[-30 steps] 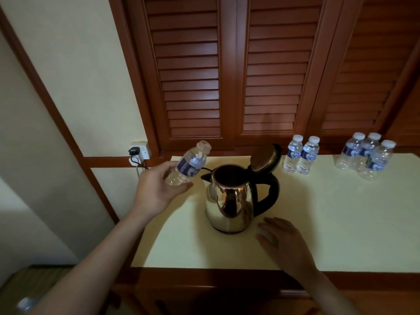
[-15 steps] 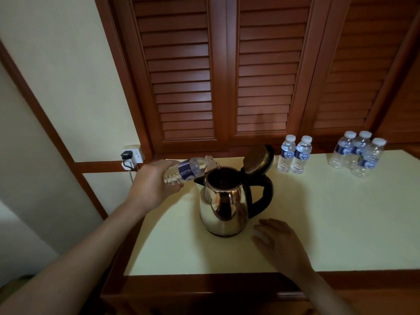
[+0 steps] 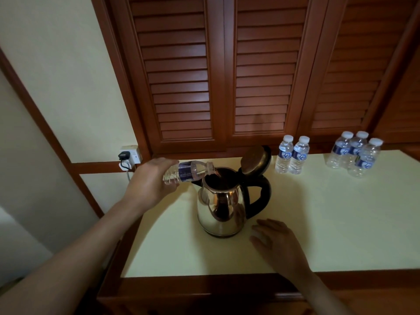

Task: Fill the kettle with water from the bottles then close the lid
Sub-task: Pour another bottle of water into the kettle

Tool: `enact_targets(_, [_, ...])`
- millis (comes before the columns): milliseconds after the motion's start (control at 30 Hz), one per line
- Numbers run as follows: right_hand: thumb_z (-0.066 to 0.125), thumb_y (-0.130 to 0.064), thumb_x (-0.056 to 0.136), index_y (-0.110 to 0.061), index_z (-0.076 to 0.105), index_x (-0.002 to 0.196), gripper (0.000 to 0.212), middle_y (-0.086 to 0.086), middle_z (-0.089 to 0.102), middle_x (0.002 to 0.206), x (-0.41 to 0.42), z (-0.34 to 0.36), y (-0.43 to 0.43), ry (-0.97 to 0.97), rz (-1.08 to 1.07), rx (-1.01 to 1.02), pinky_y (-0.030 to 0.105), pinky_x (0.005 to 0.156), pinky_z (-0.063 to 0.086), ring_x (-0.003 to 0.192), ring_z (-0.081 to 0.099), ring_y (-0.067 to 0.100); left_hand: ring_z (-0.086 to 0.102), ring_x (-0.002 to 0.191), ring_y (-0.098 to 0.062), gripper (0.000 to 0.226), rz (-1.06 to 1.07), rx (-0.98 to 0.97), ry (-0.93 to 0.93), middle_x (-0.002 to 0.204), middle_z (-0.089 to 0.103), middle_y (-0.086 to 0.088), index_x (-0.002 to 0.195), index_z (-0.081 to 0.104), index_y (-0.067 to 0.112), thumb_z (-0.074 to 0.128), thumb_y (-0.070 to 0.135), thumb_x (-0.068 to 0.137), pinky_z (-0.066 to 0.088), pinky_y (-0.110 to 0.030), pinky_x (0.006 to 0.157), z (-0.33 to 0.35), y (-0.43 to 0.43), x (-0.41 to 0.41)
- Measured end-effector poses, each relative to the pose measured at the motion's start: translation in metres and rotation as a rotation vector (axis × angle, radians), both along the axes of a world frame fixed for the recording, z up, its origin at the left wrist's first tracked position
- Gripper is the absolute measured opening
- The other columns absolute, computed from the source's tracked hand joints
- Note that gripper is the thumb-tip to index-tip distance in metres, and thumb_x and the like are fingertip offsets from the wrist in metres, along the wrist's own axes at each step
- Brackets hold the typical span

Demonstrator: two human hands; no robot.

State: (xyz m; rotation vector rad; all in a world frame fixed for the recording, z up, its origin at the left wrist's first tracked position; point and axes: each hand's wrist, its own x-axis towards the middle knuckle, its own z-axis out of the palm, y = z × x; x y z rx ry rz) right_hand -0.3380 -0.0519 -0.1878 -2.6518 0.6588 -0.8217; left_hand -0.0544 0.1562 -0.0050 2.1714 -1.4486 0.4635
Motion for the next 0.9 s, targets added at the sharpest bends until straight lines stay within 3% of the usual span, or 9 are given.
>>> enact_targets(233, [0.067,-0.044,0.084,-0.028,0.074,0.110,0.031,-0.006,0.069,0.121,-0.0001,-0.0031,-0.0005,-0.005,-0.001,-0.004,0.033,0.097,0.050,0.115,0.059,0.018,0.068,0.103,-0.030,0.062,0.008,-0.002,-0.019,0.114,0.073,-0.008,0.123,0.069,0.011,0.091,0.011,0.065,0.049,-0.033,0.081,0.0029,0.0032,-0.0013])
enact_targets(533, [0.078,-0.033,0.080,-0.027,0.075,0.107,0.028,-0.004,0.071,0.116,0.0007,-0.0007,0.0011,-0.016,-0.003,0.001,0.030,0.094,0.048,0.111,0.060,0.020,0.068,0.102,-0.031,0.060,0.023,0.009,-0.049,0.113,0.072,-0.009,0.123,0.069,0.011,0.090,0.012,0.066,0.050,-0.034,0.080,0.0057,0.0057,-0.0040])
enact_targets(700, [0.066,-0.042,0.084,-0.027,0.075,0.106,0.028,-0.005,0.070,0.116,0.0011,-0.0037,-0.0005,-0.029,0.013,-0.015,0.030,0.095,0.049,0.111,0.059,0.018,0.067,0.103,-0.030,0.061,0.017,0.030,-0.067,0.114,0.072,-0.009,0.124,0.068,0.011,0.091,0.012,0.066,0.051,-0.035,0.082,0.0067,0.0040,-0.0048])
enact_targets(900, [0.072,-0.036,0.082,-0.026,0.075,0.106,0.026,-0.003,0.071,0.116,0.0012,-0.0054,-0.0012,-0.037,0.014,-0.006,0.035,0.094,0.052,0.111,0.060,0.021,0.066,0.104,-0.030,0.059,0.012,0.062,-0.098,0.115,0.071,-0.007,0.125,0.068,0.013,0.088,0.014,0.070,0.052,-0.037,0.082,0.0088,0.0031,-0.0039])
